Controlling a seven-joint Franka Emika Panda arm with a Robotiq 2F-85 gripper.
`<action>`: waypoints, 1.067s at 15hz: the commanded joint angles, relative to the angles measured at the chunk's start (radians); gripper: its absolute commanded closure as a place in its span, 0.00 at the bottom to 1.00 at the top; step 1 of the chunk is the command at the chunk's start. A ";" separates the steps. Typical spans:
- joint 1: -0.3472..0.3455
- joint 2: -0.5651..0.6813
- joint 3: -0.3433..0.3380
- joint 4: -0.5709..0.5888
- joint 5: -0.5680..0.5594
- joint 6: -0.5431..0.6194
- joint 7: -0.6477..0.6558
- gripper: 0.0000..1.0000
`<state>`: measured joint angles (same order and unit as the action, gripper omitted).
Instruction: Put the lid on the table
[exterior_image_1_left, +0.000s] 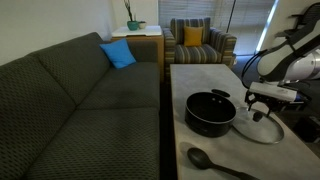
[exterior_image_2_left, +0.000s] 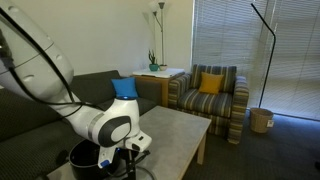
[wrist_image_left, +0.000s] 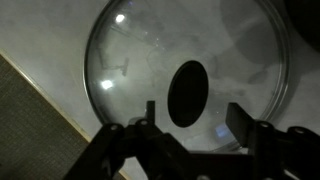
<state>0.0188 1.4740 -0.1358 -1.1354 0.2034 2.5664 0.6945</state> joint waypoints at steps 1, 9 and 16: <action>0.004 -0.011 -0.006 0.002 -0.003 0.002 0.003 0.00; 0.097 -0.231 -0.054 -0.251 -0.036 0.044 0.005 0.00; 0.207 -0.456 -0.094 -0.515 -0.099 0.089 -0.009 0.00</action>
<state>0.1870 1.1367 -0.2142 -1.4805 0.1397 2.6069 0.6942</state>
